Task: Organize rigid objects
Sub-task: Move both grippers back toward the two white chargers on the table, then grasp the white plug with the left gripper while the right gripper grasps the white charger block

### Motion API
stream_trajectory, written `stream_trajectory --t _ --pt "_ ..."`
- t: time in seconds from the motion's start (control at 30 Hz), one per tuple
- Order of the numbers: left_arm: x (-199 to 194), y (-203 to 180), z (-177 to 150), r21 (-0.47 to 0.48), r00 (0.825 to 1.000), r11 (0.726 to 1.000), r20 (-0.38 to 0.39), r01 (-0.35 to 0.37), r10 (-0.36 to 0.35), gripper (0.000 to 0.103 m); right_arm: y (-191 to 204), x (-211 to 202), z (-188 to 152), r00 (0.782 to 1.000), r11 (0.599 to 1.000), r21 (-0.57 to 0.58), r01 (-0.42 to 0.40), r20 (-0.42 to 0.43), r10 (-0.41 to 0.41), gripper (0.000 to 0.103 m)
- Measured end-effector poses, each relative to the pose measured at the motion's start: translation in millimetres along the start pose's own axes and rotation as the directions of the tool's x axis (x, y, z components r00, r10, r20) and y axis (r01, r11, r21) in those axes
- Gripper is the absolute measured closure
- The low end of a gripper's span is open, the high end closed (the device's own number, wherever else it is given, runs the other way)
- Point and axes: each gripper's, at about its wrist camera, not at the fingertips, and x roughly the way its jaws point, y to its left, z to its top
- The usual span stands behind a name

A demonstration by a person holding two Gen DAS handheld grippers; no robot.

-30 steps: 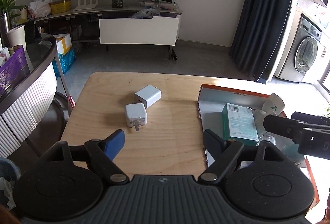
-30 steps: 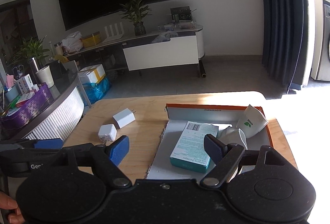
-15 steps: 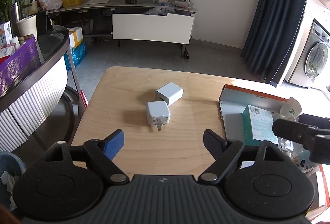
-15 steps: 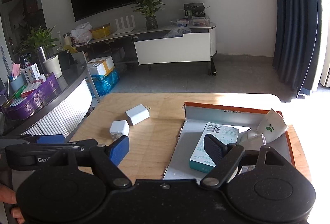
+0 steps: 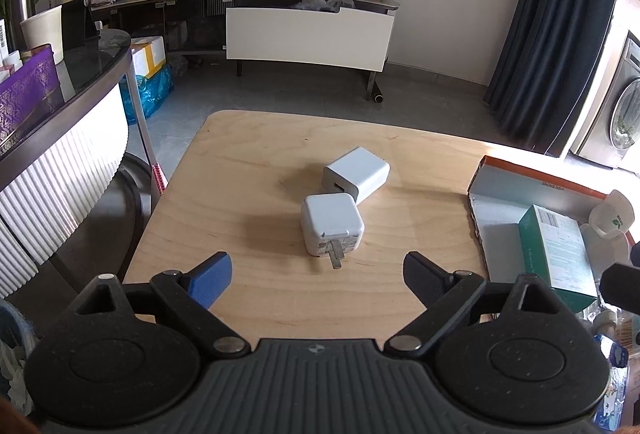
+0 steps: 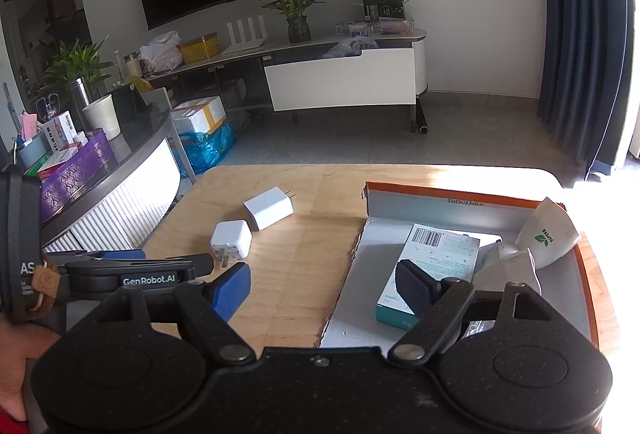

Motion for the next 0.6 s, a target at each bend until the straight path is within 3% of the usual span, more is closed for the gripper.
stream_trajectory --t 0.27,0.37,0.47,0.53,0.6 --pt "39.9 -5.5 11.0 0.018 1.0 1.0 -0.012 -0.018 0.018 0.011 -2.9 14.8 3.2 1.0 1.0 -0.007 -0.002 -0.011 0.002 0.008" --pt "49.9 -4.0 10.4 0.017 1.0 1.0 -0.027 -0.007 0.008 0.026 -2.3 21.4 4.9 1.0 1.0 -0.011 -0.003 -0.018 0.003 0.008" --pt "51.9 -2.2 8.5 0.037 1.0 0.999 0.005 -0.031 0.031 0.04 -0.1 27.6 7.8 1.0 1.0 -0.02 -0.008 -0.021 0.008 0.008" --pt "49.9 -0.6 9.6 0.042 1.0 0.999 0.016 -0.024 0.024 0.061 1.2 32.0 9.7 1.0 1.0 -0.024 -0.015 -0.023 0.014 0.008" --pt "47.1 3.6 9.8 0.037 1.0 0.999 0.016 -0.006 0.005 0.061 2.8 39.1 12.3 0.999 0.999 -0.022 -0.025 -0.032 0.024 0.008"
